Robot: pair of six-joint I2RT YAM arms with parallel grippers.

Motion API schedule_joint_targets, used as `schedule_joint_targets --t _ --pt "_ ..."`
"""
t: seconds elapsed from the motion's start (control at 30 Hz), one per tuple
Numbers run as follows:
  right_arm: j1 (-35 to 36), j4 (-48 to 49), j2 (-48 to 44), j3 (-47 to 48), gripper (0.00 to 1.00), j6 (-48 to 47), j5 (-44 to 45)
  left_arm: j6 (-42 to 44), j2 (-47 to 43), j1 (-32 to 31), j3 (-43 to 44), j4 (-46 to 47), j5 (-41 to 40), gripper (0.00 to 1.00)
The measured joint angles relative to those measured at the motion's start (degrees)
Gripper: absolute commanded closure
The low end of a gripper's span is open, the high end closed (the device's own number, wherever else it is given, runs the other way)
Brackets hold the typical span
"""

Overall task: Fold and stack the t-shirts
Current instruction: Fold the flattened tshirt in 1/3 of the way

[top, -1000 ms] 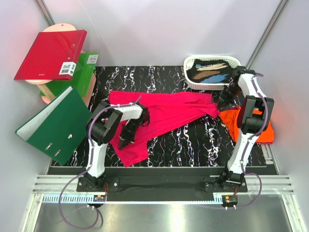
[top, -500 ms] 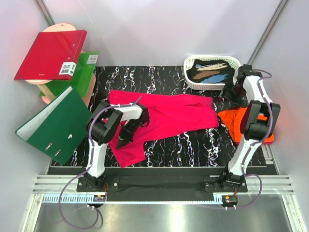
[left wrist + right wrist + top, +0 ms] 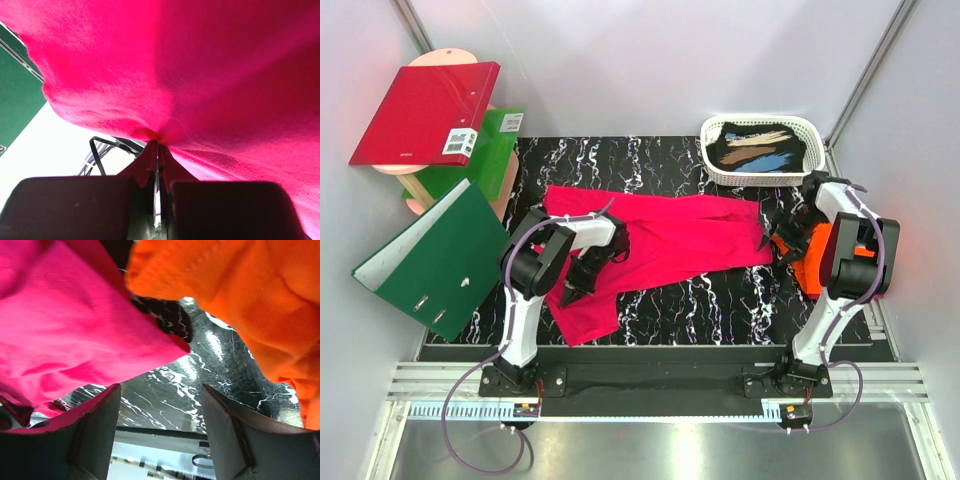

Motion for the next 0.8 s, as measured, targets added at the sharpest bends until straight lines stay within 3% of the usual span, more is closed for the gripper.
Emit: schedule_joint_targets --t 0.1,0.13,0.27,0.57,0.8 --pt "0.0 0.55 1.11 -0.87 0.31 0.0 0.11 0.0 0.04 0.0 0.11 -0.11 0.0 1.0" --pt "0.0 1.36 1.73 -0.87 0.4 0.0 0.22 0.0 0.07 0.0 0.11 -0.13 0.0 1.0" --pt "0.02 2.69 4.9 0.57 1.0 -0.07 -0.07 0.02 0.07 0.0 0.11 -0.13 0.0 1.0" --pt "0.02 3.76 8.04 2.8 1.0 0.2 -1.64 0.11 0.07 0.0 0.04 -0.13 0.0 1.0" --pt "0.02 -2.27 0.2 2.14 1.0 0.28 -1.16 0.02 0.04 0.0 -0.11 -0.02 -0.13 1.0"
